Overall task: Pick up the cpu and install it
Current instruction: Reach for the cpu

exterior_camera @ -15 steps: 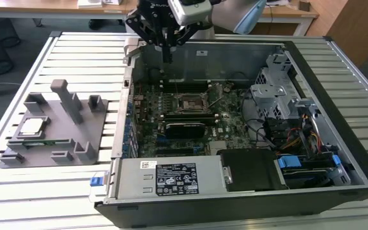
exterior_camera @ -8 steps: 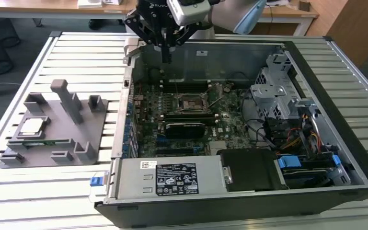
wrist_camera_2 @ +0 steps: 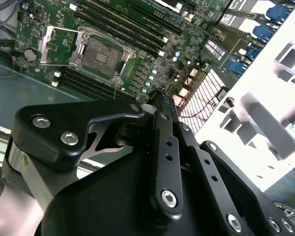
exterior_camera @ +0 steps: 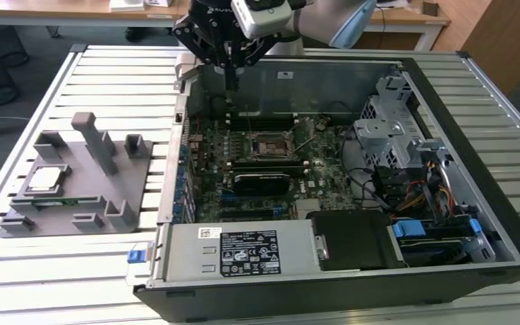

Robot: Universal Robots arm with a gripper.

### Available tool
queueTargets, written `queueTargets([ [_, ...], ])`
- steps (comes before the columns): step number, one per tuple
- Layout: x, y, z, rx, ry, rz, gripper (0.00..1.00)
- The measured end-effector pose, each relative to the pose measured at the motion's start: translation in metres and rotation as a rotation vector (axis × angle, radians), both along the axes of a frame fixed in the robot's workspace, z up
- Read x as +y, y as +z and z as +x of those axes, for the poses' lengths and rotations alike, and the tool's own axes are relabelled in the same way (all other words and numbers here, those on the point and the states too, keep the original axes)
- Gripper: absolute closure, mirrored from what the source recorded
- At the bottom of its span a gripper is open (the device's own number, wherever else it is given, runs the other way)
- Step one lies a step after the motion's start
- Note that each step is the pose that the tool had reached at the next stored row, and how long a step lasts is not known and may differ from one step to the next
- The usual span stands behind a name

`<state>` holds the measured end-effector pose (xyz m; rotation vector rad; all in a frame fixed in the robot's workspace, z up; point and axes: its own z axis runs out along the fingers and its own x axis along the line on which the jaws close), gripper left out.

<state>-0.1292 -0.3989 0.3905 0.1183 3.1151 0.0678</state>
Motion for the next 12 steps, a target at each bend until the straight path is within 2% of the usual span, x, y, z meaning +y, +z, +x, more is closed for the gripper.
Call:
queueTargets([
  [12, 0.0000, -0.0008, -0.0076, 0.0001, 0.000, -0.0001, 0.89],
])
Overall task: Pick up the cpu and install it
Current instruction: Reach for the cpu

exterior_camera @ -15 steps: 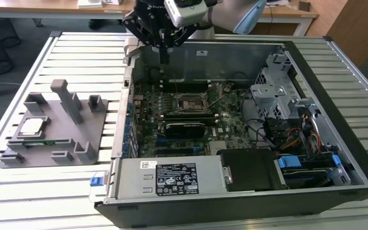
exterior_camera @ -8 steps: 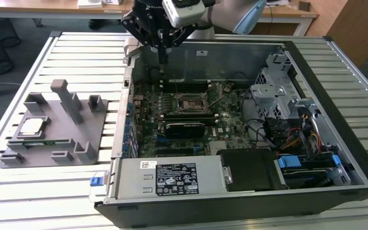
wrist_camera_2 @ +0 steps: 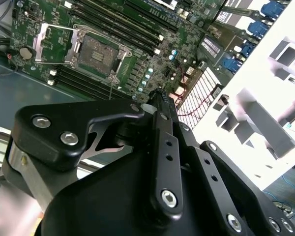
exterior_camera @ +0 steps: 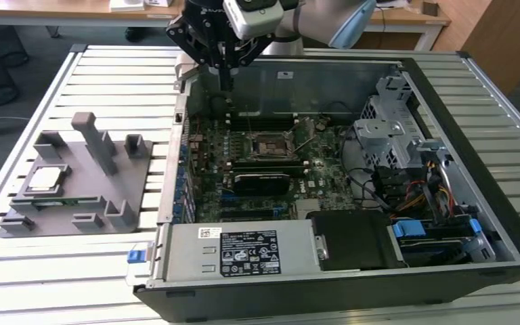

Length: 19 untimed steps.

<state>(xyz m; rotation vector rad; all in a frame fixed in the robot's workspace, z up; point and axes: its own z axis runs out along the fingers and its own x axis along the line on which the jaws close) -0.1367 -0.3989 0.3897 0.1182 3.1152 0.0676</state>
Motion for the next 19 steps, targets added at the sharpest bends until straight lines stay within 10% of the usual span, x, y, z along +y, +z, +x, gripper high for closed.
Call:
queueTargets([
  [19, 0.0000, -0.0016, -0.013, 0.0009, 0.000, 0.0000, 0.89],
])
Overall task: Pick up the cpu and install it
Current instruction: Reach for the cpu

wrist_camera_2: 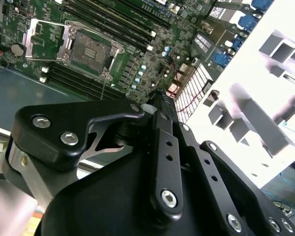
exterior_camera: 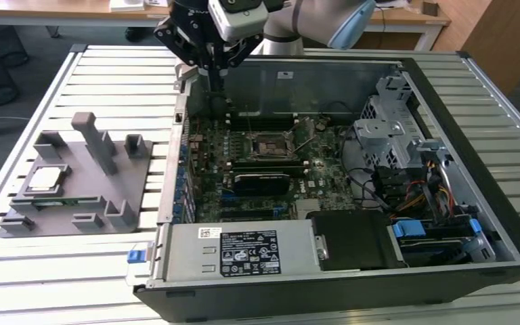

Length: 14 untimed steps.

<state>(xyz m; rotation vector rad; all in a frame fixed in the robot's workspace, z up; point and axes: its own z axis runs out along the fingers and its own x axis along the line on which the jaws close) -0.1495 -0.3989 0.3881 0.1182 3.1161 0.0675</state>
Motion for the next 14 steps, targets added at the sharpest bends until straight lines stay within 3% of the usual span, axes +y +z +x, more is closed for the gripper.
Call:
queueTargets([
  [14, 0.0000, -0.0012, -0.0079, 0.0011, 0.000, 0.0000, 0.89],
])
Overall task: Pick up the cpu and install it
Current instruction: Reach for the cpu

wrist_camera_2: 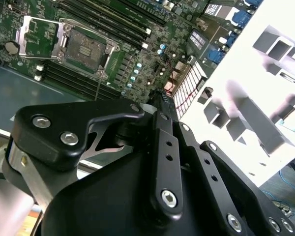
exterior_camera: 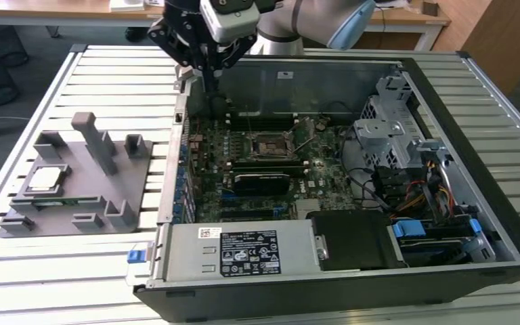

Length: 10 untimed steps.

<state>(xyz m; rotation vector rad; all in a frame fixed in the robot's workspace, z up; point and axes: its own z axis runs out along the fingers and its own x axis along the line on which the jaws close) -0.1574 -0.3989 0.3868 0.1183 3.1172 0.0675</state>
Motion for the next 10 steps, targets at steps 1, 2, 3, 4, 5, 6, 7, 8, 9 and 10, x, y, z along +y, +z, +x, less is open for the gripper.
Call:
queueTargets([
  [1, 0.0000, -0.0001, -0.0005, 0.0001, 0.000, 0.0000, 0.89],
  [2, 0.0000, -0.0002, -0.0011, 0.0002, 0.000, 0.0000, 0.89],
  [3, 0.0000, -0.0002, -0.0016, 0.0003, 0.000, 0.0000, 0.89],
  [4, 0.0000, -0.0003, -0.0021, 0.0004, 0.000, 0.0000, 0.89],
  [5, 0.0000, -0.0004, -0.0026, 0.0005, 0.000, 0.0000, 0.89],
  [6, 0.0000, -0.0005, -0.0032, 0.0006, 0.000, 0.0000, 0.89],
  [7, 0.0000, -0.0006, -0.0037, 0.0007, 0.000, 0.0000, 0.89],
  [8, 0.0000, -0.0007, -0.0042, 0.0008, 0.000, 0.0000, 0.89],
  [9, 0.0000, -0.0008, -0.0047, 0.0008, 0.000, 0.0000, 0.89],
  [10, 0.0000, -0.0008, -0.0052, 0.0010, 0.000, 0.0000, 0.89],
])
